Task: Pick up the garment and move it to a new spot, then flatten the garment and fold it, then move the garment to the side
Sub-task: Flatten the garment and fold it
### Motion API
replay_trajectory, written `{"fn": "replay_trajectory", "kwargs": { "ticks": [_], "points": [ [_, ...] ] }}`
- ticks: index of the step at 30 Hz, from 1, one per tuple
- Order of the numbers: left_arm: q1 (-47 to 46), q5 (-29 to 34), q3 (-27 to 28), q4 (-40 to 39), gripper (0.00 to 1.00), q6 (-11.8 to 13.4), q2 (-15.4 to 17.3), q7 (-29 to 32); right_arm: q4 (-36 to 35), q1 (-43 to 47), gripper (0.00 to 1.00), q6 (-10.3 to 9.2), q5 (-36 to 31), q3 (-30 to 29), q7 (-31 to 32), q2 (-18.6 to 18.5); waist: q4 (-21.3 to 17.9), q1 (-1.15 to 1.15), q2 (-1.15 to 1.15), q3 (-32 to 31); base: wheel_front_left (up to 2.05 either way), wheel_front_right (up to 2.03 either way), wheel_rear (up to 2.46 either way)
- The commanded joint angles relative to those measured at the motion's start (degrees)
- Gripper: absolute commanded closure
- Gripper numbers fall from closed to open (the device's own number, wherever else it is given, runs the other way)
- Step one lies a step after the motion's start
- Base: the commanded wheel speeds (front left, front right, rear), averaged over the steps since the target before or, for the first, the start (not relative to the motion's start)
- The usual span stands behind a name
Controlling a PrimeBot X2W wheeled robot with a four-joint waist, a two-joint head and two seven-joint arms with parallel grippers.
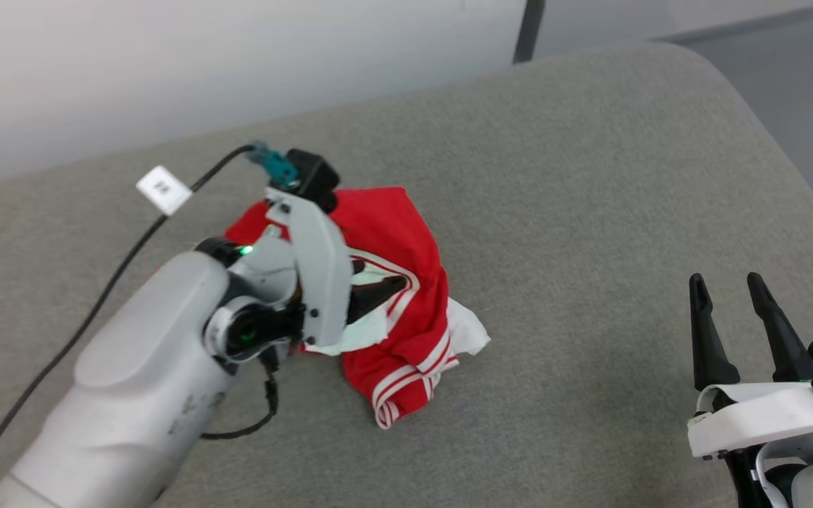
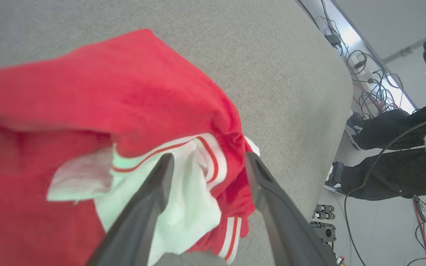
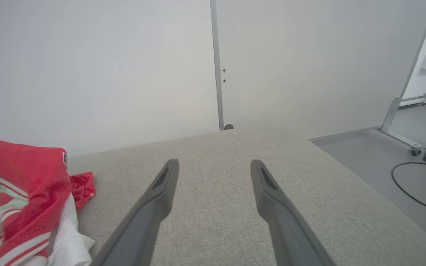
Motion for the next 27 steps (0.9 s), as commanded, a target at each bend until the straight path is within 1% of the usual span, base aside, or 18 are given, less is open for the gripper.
{"fn": "replay_trajectory", "kwargs": {
  "ticks": [1, 5, 11, 18, 22, 23, 27],
  "points": [
    [1.66, -0.54, 0.62, -0.12, 0.00, 0.31, 0.93, -0.57, -1.08, 1.13, 0.00, -0.04, -1.14, -0.25, 0.52, 0.11, 2.93, 0.00, 0.00, -3.61, 0.00, 0.00, 0.00],
    [3.64, -1.01, 1.20, 0.54, 0.00, 0.65, 2.32, -1.46, -3.39, 1.33, 0.00, -0.04, -2.29, -0.09, 2.02, 0.11, 4.19, 0.00, 0.00, -5.82, 0.00, 0.00, 0.00],
    [5.43, -1.61, 1.53, 2.03, 0.00, 0.79, 2.54, -2.43, -6.25, 1.84, 0.00, -0.04, -2.75, 0.18, 4.08, 0.11, 4.52, 0.00, 0.00, -6.20, 0.00, 0.00, 0.00],
    [5.35, -1.54, 1.51, 3.03, 0.00, 0.62, 2.57, -3.09, -8.61, 2.14, 0.00, -0.04, -2.33, 0.31, 5.18, 0.12, 3.46, 0.00, 0.00, -3.28, 0.00, 0.00, 0.00],
    [4.50, -2.08, 1.64, 2.79, 0.00, 1.32, 3.19, -1.78, -8.68, 1.69, 0.00, -0.04, -1.85, 0.02, 5.54, 0.12, 2.88, 0.00, 0.00, -1.43, 0.00, 0.00, 0.00],
    [4.36, -2.04, 1.16, 2.28, 0.00, 0.76, 3.43, -1.53, -8.27, 1.53, 0.00, -0.04, -1.32, -0.23, 5.25, 0.11, 2.73, 0.00, 0.00, -0.97, 0.00, 0.00, 0.00],
    [4.53, -1.79, 0.63, 3.64, 0.00, 0.31, 3.57, -1.72, -7.81, 1.10, 0.00, -0.04, -1.54, -0.31, 4.06, 0.12, 2.41, 0.00, 0.00, 0.34, 0.00, 0.00, 0.00]
  ]
}}
